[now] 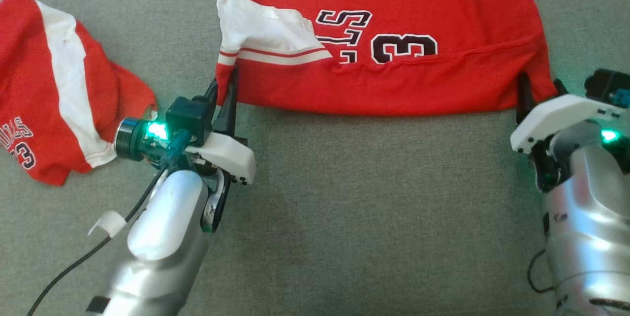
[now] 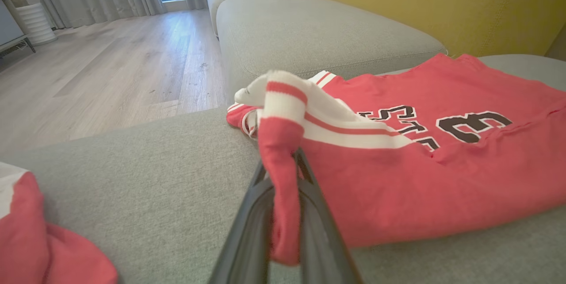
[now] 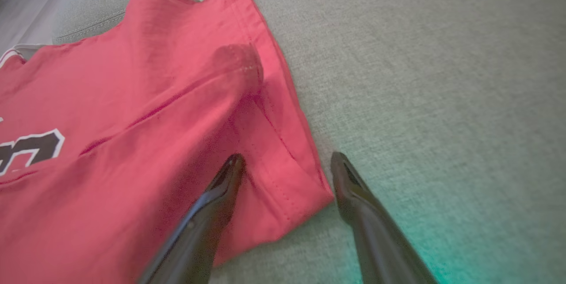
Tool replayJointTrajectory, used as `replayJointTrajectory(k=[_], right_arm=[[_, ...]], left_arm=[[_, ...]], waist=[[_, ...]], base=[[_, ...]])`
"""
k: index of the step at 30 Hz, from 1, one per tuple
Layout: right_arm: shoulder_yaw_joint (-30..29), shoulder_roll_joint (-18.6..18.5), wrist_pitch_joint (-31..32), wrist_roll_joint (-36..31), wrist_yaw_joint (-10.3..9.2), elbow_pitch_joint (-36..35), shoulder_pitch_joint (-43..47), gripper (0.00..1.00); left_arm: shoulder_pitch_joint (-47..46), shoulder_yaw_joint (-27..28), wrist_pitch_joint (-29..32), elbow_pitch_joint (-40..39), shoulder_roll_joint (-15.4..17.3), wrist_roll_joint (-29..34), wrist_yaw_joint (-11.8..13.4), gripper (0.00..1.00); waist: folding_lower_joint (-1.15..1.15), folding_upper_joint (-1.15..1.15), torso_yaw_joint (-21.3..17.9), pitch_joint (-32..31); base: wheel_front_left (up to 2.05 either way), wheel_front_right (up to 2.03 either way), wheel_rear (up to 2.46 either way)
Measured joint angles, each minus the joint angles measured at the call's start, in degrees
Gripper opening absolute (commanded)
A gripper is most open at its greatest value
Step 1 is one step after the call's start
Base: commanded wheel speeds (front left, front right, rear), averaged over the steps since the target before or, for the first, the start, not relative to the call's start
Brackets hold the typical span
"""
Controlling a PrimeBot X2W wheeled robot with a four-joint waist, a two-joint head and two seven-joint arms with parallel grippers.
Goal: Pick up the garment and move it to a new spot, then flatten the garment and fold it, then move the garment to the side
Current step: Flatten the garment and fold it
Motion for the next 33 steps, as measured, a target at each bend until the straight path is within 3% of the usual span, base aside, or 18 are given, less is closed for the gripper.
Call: replayJointTrajectory(k=[1,2,3,11,19,33], right_arm=[[0.18,-0.1,-0.38,0.22,0.0,1.18,-0.8,0.88],[0.32,-0.2,-0.51,0.62,0.0,2.18,-1.52,0.25],[0.55,-0.27,-1.21,0.89,0.0,3.02,-2.06,0.0],[1.79,-0.01,-5.83,-0.8,0.0,6.09,-2.57,0.0],[0.26,-0.25,-6.36,-2.7,0.0,1.44,0.65,0.0],[1.52,-0.44,4.58,0.83,0.0,-13.59,16.2,0.0]], left_arm=[[0.11,-0.01,0.12,-0.04,0.09,0.0,0.02,0.0],[0.21,-0.01,0.23,-0.09,0.15,0.0,0.11,0.0],[0.28,-0.01,0.56,-0.09,0.24,0.0,0.37,0.0],[2.35,0.08,1.05,-0.14,1.7,-0.59,1.02,0.0],[5.03,0.08,1.56,-0.05,2.5,-1.63,1.02,0.0],[12.67,-1.4,3.61,-1.15,3.04,-3.92,0.91,0.0]], waist=[[0.0,0.0,-0.02,0.15],[0.0,0.0,-0.04,0.24],[0.0,0.0,-0.09,0.27],[0.0,0.0,-1.31,-1.11],[0.0,0.0,-2.66,-4.0],[-0.01,0.0,-3.17,-10.91]], base=[[0.0,0.0,0.0],[0.0,0.0,0.0],[0.0,0.0,0.0],[0.0,0.0,0.0],[0.0,0.0,0.0],[0.0,0.0,0.0]])
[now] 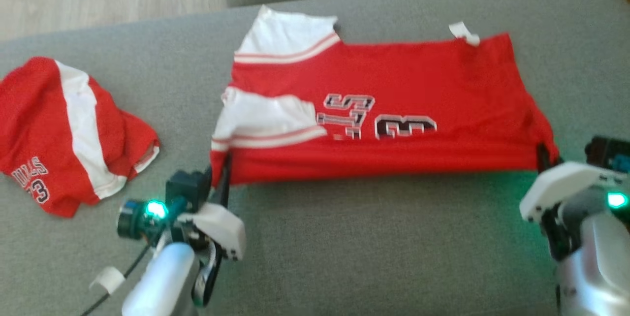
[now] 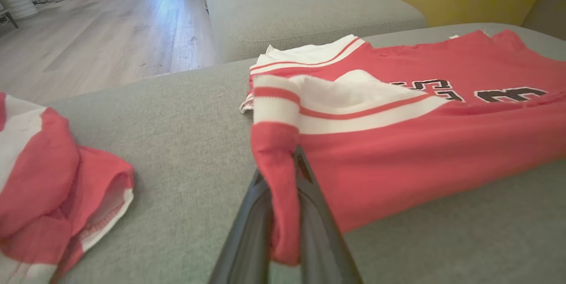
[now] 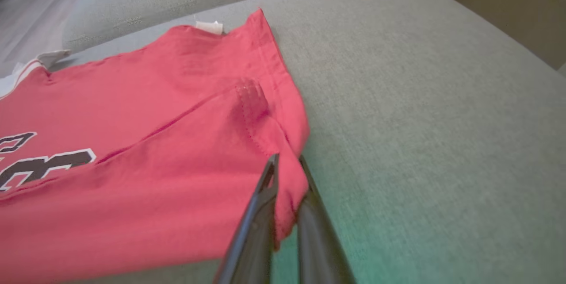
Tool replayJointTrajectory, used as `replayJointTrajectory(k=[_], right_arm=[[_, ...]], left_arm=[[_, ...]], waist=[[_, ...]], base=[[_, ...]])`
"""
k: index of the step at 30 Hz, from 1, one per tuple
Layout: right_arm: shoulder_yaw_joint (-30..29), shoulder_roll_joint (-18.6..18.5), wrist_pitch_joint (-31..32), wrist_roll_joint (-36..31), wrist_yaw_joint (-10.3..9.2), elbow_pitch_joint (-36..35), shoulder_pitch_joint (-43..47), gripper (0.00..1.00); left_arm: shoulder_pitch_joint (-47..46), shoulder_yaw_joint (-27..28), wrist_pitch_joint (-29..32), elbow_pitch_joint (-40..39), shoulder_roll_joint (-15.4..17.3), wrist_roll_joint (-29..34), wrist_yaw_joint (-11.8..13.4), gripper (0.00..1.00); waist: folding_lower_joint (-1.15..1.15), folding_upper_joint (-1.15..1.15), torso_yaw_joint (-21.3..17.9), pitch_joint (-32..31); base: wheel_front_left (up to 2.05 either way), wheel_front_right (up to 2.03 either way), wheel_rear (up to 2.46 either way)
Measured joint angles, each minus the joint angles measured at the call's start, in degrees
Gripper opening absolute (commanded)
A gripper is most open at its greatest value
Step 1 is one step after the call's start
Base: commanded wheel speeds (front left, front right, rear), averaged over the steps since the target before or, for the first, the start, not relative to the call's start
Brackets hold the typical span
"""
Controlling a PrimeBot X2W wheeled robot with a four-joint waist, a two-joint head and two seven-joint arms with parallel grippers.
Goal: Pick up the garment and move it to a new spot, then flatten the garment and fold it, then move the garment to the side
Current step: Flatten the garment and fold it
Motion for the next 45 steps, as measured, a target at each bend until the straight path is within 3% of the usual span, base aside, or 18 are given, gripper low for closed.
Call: replayJointTrajectory(k=[15,16,17,19,24,28,33,38,45], right_arm=[[-0.57,0.57,13.38,3.74,0.0,-17.9,15.87,0.0],[-0.67,0.82,13.52,3.78,0.0,-18.78,16.25,0.93],[-0.67,1.03,13.52,3.78,0.0,-19.82,16.63,1.0],[-0.96,1.26,13.48,3.79,0.0,-21.15,16.86,1.0],[-1.24,1.27,10.55,3.79,0.0,-24.71,16.58,1.0],[-1.62,1.31,5.68,3.49,0.0,-27.2,13.63,1.0],[-1.9,1.31,2.35,3.47,0.0,-28.08,8.85,1.0],[-1.12,1.31,0.66,2.93,0.0,-27.99,4.73,1.0],[3.52,1.21,-1.03,1.96,0.0,-26.35,-4.51,1.0]], left_arm=[[8.99,-3.14,4.98,-5.14,1.59,-0.93,-0.93,0.0],[9.32,-3.23,5.0,-5.43,1.79,-1.26,-0.92,0.0],[9.61,-3.32,5.22,-5.68,1.93,-1.3,-0.91,0.31],[9.75,-3.7,5.42,-6.1,2.01,-1.3,-0.82,1.0],[9.55,-3.31,3.71,-6.61,2.18,-1.26,0.38,1.0],[7.29,-1.67,-0.97,-8.65,2.31,-1.18,1.19,1.0],[1.19,-0.51,-3.7,-10.93,2.72,-0.84,0.34,1.0],[-7.78,-0.54,-0.58,-11.24,4.53,-0.62,-3.59,1.0],[-28.13,-2.72,13.14,-3.91,7.51,-2.56,-12.71,1.0]], waist=[[0.0,0.0,0.79,-4.01],[0.0,0.0,0.62,-4.03],[0.0,0.0,0.45,-4.02],[0.0,0.0,0.11,-3.93],[0.01,0.0,-0.82,-3.21],[0.01,0.0,-1.7,-1.86],[0.01,0.0,-2.59,0.22],[0.02,0.0,-3.75,3.24],[0.03,0.0,-6.55,9.03]], base=[[0.0,0.0,0.0],[0.0,0.0,0.0],[0.0,0.0,0.0],[0.0,0.0,0.0],[0.0,0.0,0.0],[0.0,0.0,0.0],[0.0,0.0,0.0],[0.0,0.0,0.0],[0.0,0.0,0.0]])
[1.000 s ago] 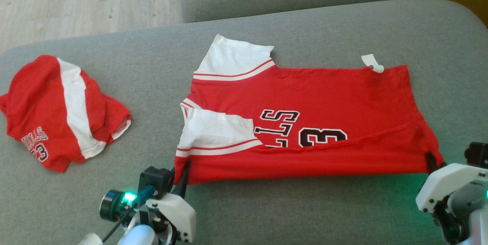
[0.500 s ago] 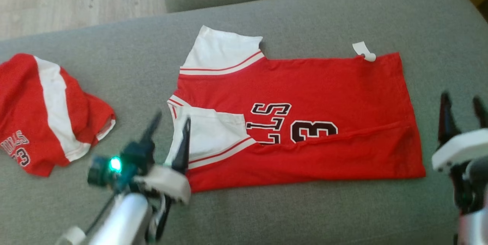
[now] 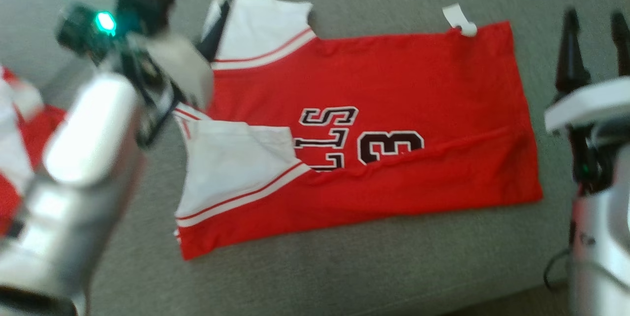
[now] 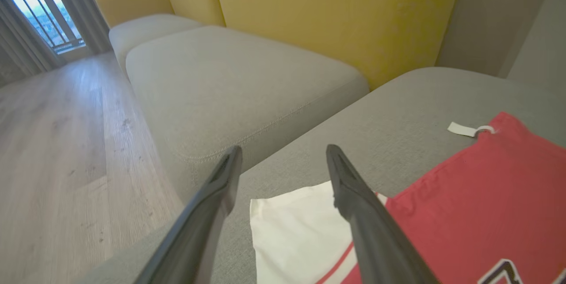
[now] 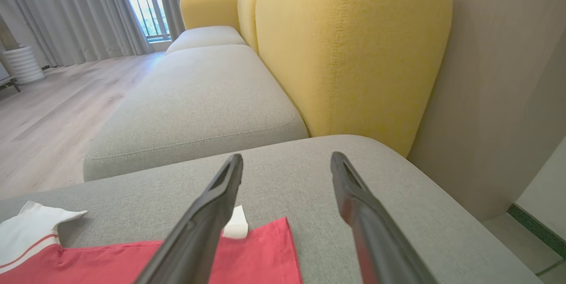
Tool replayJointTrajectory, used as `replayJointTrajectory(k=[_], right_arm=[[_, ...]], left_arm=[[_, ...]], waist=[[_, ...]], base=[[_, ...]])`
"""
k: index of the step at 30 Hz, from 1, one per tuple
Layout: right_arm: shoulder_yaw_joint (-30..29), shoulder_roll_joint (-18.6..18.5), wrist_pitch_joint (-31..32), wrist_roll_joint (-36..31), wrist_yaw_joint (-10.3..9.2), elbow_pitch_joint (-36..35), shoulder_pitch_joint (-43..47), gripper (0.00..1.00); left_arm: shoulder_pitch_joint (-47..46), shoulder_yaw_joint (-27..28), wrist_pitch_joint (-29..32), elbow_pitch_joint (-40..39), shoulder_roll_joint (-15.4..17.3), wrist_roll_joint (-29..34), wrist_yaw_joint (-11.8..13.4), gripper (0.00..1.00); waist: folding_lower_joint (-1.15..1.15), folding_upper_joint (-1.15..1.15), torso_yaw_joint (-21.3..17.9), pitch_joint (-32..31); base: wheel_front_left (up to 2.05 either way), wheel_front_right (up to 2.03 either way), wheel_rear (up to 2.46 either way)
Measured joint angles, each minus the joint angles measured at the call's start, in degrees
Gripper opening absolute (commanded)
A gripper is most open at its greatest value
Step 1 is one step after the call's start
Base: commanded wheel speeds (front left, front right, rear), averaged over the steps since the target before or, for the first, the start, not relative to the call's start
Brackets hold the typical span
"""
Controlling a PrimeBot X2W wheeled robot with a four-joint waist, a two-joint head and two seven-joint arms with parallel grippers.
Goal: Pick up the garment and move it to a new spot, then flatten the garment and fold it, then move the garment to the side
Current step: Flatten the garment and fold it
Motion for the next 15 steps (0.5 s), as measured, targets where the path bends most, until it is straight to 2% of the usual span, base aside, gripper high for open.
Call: replayJointTrajectory(k=[3,7,10,15], right_arm=[[2.54,-0.1,-1.04,-0.02,0.0,1.79,-4.04,1.0],[5.08,-0.16,-2.47,0.14,0.0,3.5,-7.89,1.0],[6.51,-0.18,-3.48,0.69,0.0,4.34,-9.42,1.0],[8.2,-0.15,-5.15,1.78,0.0,5.27,-10.7,1.0]], left_arm=[[-6.36,-2.24,6.59,5.36,1.75,-3.48,-0.92,1.0],[-12.22,-8.64,14.16,10.12,5.02,-7.72,-1.34,1.0],[-15.17,-12.45,16.99,12.51,7.33,-10.62,-1.34,1.0],[-19.18,-15.34,19.19,17.23,10.43,-13.83,-1.34,1.0]], waist=[[0.0,0.0,-2.02,2.35],[0.0,0.0,-4.84,5.27],[-0.01,0.0,-6.81,7.32],[0.0,0.0,-9.73,10.44]], base=[[0.0,0.0,0.0],[0.0,0.0,0.0],[0.0,0.0,0.0],[0.0,0.0,0.0]])
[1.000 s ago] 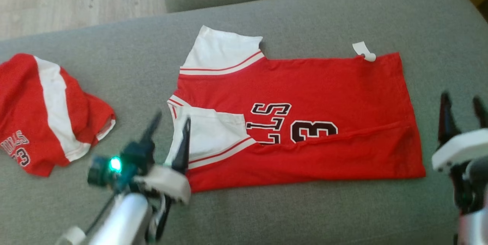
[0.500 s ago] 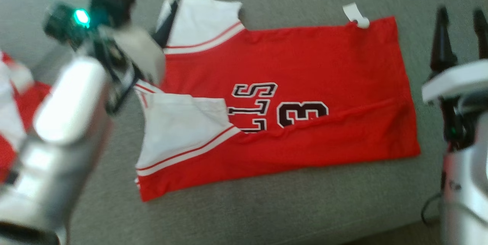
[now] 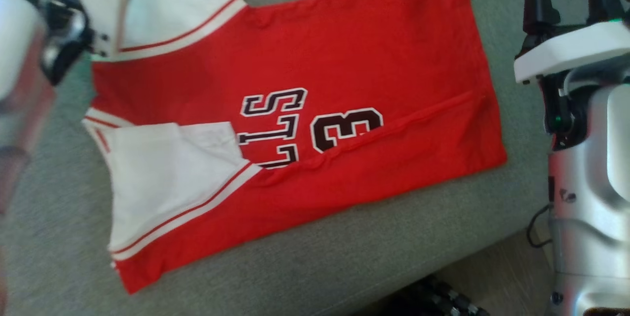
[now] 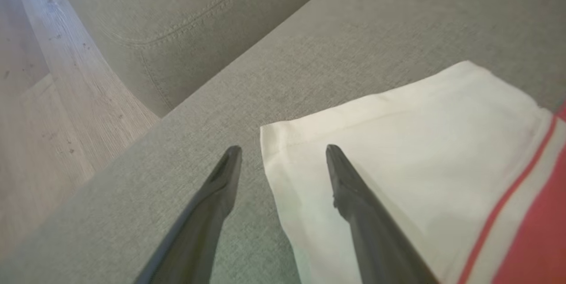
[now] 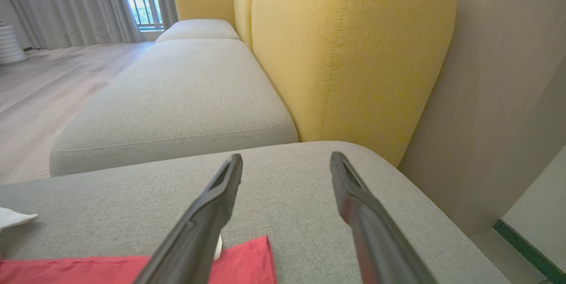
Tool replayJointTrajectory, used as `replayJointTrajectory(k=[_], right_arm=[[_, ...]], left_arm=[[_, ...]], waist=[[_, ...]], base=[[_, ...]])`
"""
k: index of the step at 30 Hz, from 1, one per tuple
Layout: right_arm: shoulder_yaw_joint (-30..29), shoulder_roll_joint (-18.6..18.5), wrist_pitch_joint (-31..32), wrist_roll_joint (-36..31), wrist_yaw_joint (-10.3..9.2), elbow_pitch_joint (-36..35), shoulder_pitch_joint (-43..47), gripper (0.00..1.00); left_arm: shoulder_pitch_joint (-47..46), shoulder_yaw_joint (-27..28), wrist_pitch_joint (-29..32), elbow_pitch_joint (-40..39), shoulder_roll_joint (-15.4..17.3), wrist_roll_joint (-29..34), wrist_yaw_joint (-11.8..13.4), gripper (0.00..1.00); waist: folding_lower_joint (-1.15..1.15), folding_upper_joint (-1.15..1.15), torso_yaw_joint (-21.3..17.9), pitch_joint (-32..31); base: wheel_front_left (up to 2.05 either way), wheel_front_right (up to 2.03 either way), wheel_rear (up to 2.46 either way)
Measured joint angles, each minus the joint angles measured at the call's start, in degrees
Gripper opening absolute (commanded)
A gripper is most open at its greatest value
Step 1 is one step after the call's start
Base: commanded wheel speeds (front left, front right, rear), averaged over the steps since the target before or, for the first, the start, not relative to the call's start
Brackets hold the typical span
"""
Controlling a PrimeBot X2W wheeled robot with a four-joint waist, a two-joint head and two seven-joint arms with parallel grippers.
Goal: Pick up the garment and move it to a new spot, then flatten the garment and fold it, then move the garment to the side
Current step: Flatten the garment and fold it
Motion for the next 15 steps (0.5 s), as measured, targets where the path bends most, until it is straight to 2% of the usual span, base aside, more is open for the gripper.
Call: replayJointTrajectory(k=[4,11,15], right_arm=[[0.44,0.02,-1.29,1.54,0.0,0.22,-0.45,1.0],[0.44,0.02,-1.83,1.91,0.0,0.81,-0.85,1.0],[0.52,0.03,-1.83,1.99,0.0,0.74,-1.21,1.0]], left_arm=[[-2.07,-1.48,0.44,3.05,1.49,-1.93,0.0,1.0],[-5.67,-3.14,0.4,5.58,2.04,-3.58,0.0,1.0],[-6.6,-4.14,2.49,6.41,1.97,-7.34,0.0,0.98]], waist=[[0.0,0.0,-1.93,1.99],[-0.01,0.0,-3.56,4.14],[-0.02,0.0,-4.0,4.68]], base=[[0.0,0.0,0.0],[0.0,0.0,0.0],[0.0,0.0,0.0]])
